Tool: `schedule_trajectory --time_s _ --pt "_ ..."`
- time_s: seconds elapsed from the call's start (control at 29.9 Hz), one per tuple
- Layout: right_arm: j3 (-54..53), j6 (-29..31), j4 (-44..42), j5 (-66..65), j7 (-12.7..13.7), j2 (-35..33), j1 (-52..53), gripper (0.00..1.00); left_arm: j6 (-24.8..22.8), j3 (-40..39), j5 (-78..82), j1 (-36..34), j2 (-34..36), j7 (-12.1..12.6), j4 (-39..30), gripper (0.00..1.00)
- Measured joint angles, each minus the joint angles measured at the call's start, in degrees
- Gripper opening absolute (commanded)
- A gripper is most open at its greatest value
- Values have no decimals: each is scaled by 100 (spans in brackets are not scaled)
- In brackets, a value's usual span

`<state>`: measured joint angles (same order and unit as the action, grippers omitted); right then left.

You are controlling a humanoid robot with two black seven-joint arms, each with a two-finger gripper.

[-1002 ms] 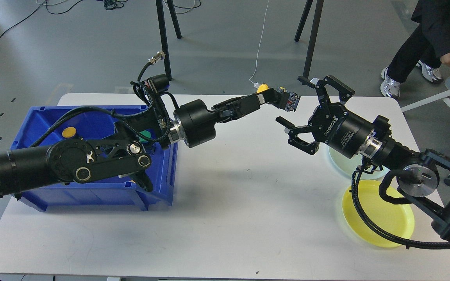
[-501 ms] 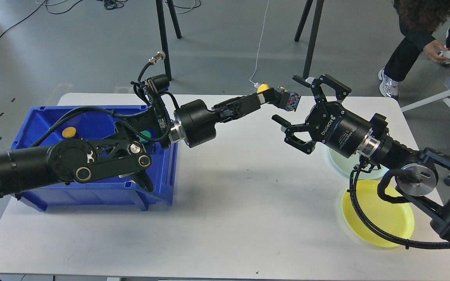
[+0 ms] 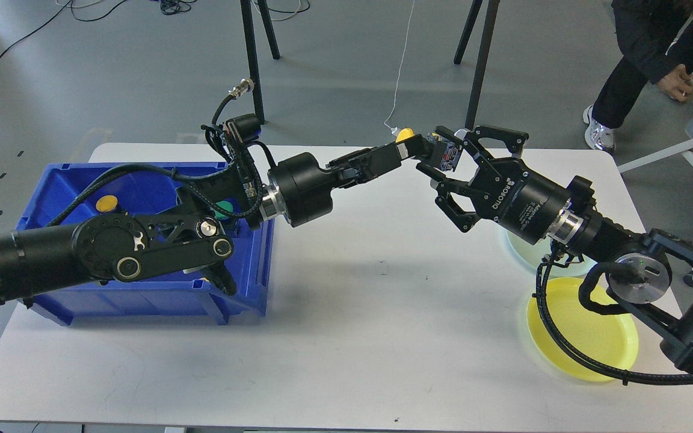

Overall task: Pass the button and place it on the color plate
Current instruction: 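Move the open right gripper to the yellow button and close on it, then release the button from the left gripper and carry it to the yellow plate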

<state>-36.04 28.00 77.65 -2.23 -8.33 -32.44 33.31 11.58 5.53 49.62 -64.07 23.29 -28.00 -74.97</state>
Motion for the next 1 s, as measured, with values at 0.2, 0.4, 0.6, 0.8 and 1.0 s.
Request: schedule_trajectory --time_s 0.2,0.4,0.6,0.8,1.0 --pt "-8 0 -9 -1 -11 33 -8 4 -1 -1 9 0 1 0 0 16" --pt "-8 0 3 3 -11 36 -6 3 -2 -1 12 0 0 0 -2 54" --pt "-12 0 15 3 -12 20 -19 2 1 -36 -100 34 -11 0 -13 80" --pt "-72 0 6 4 -12 -33 -136 2 -17 -236 -461 125 -2 0 -9 87" --pt "-941 0 -4 39 -48 -334 -1127 2 -24 -317 -703 201 14 0 -8 88"
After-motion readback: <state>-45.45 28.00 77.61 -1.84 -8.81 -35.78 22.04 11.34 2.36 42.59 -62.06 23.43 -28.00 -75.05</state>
